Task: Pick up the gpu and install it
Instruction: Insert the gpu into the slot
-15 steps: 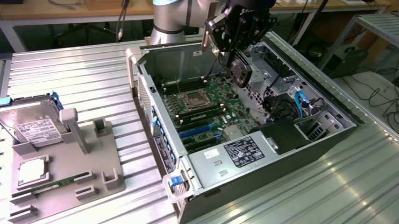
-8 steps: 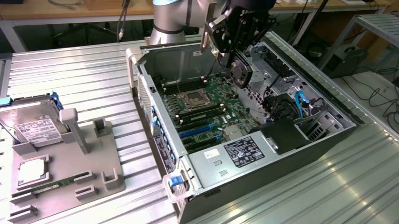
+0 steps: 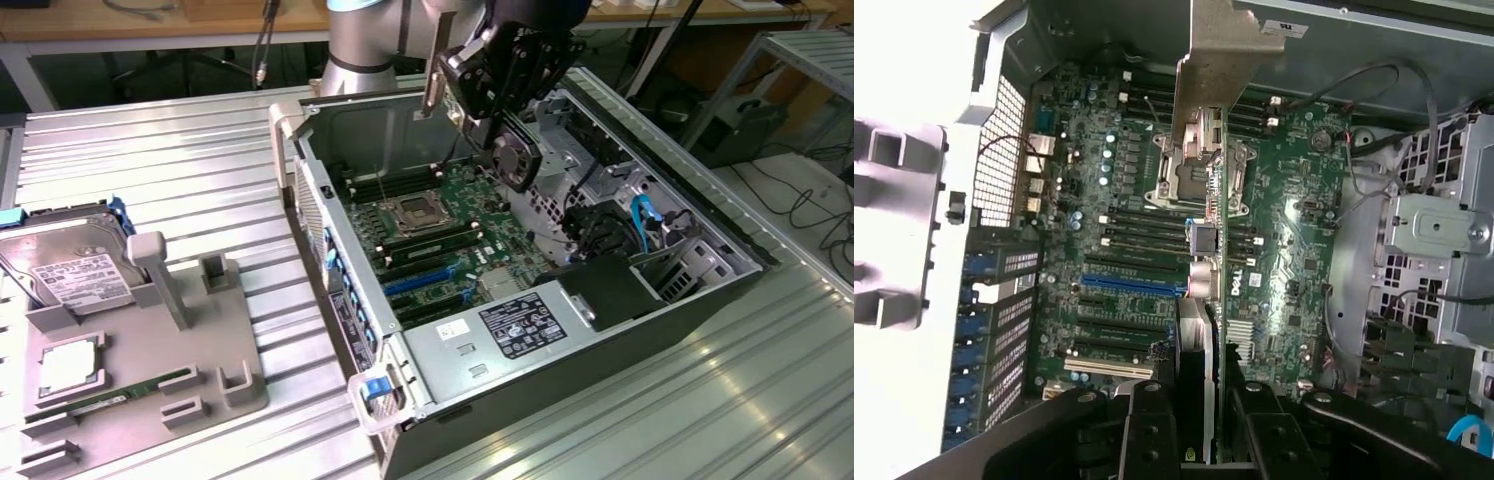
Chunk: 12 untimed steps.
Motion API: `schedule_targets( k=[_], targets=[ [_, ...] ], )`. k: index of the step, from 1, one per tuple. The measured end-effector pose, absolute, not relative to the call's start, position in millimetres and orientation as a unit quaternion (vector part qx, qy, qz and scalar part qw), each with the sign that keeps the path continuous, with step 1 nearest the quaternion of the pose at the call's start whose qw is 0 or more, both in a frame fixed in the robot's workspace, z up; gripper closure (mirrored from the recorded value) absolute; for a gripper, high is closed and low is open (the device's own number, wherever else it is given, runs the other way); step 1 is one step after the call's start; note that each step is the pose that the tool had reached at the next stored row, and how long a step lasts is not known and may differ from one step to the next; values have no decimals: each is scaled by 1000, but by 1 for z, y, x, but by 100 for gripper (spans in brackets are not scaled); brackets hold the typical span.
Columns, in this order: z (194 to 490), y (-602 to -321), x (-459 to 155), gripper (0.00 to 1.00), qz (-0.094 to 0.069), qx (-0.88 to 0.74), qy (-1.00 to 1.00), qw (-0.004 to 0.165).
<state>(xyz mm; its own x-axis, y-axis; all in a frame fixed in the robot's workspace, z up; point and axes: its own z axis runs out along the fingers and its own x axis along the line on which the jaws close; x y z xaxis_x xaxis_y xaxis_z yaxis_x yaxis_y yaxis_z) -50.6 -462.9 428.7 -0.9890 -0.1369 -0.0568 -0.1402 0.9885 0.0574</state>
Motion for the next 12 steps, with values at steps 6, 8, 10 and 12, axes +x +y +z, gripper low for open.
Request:
schedule_targets(
  k=[6, 8, 10, 12],
  targets=[
    [426, -463, -51, 73, 31, -89, 995, 26],
    [426, -463, -51, 73, 31, -92, 995, 26],
    [426, -463, -51, 73, 31, -95, 995, 26],
    [426, -463, -51, 73, 31, -97, 994, 25]
  ],
)
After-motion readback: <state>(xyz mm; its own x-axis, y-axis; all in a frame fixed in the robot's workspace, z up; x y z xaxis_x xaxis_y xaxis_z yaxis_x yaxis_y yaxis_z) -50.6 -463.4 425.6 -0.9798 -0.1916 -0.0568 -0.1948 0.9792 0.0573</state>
